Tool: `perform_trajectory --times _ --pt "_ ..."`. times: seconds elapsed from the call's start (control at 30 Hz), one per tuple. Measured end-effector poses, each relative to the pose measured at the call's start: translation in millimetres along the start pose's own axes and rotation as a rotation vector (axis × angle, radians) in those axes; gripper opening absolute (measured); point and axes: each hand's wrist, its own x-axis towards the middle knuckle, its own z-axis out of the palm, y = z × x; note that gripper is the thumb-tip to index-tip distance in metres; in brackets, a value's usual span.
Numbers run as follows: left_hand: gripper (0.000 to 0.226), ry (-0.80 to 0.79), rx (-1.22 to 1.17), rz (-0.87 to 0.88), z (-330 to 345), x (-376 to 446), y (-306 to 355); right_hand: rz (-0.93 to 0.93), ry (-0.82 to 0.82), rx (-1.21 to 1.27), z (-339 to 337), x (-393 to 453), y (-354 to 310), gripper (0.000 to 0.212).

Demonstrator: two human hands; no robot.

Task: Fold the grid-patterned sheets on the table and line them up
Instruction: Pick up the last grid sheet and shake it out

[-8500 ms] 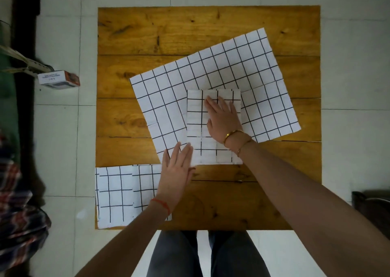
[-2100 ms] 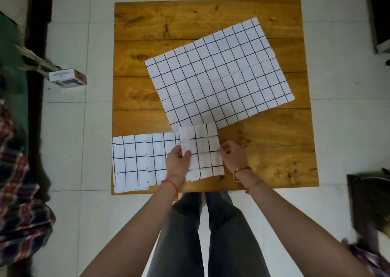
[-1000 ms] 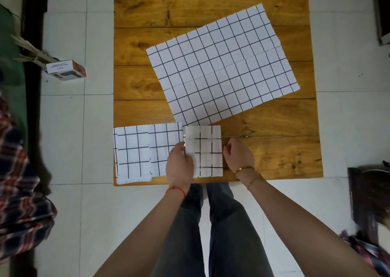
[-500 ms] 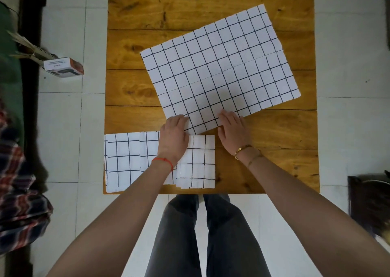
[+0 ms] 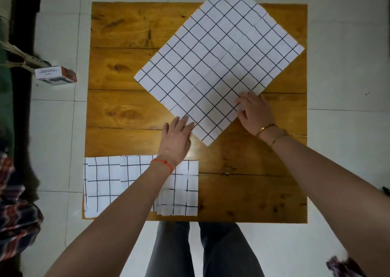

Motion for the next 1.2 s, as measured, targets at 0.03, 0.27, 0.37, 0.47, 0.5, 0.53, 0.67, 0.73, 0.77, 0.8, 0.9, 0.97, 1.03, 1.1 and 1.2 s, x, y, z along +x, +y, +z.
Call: perform_trajectory --times 0.03,0.27,0.37,0.47,0.5,0.53,0.67,0.73,0.77,0.8,0.9,0.97,1.03,1.1,1.2 --pt "0.055 0.004 0.004 0.006 0 4 5 0.02 -0.014 -0.017 -3 4 3 0.038" --pt "0.054 0.105 -0.051 0.051 6 24 28 -0.205 -0.009 0.044 5 -12 -18 0.038" --pt "0.052 0.145 -0.051 0.053 6 27 27 -0.262 -0.086 -0.012 24 -26 -29 0.042" --pt "0.052 0.147 -0.034 0.08 5 30 23 -0.195 -0.086 0.015 33 -29 -34 0.035" --pt "0.052 0.14 -0.027 0.087 4 31 22 -0.174 -0.076 0.03 33 -28 -35 0.028" --pt "0.053 0.132 -0.022 0.091 3 31 22 -0.153 -0.074 0.043 33 -27 -36 0.02" --pt "0.047 0.131 -0.044 0.086 -2 33 23 -0.035 -0.027 0.264 18 -23 -41 0.006" --pt "0.039 0.177 -0.111 0.053 -10 34 23 0.014 0.009 0.43 4 -22 -43 0.008" --pt "0.032 0.219 -0.152 0.038 -15 35 24 0.02 0.037 0.496 -3 -23 -44 0.008" --pt "0.026 0.265 -0.186 0.031 -21 34 24 0.011 0.068 0.538 -10 -24 -45 0.011" --pt "0.011 0.346 -0.271 0.069 -50 33 23 -0.046 0.092 0.55 -34 -31 -52 0.035" --pt "0.005 0.345 -0.287 0.099 -75 28 25 -0.092 0.1 0.469 -53 -38 -61 0.049" --pt "0.005 0.324 -0.247 0.153 -100 21 28 -0.133 0.151 0.388 -73 -42 -73 0.046" --pt "0.006 0.314 -0.192 0.193 -127 13 30 -0.14 0.224 0.335 -97 -44 -85 0.027" --pt "0.006 0.339 -0.178 0.227 -166 1 34 -0.156 0.279 0.28 -137 -48 -99 0.019"
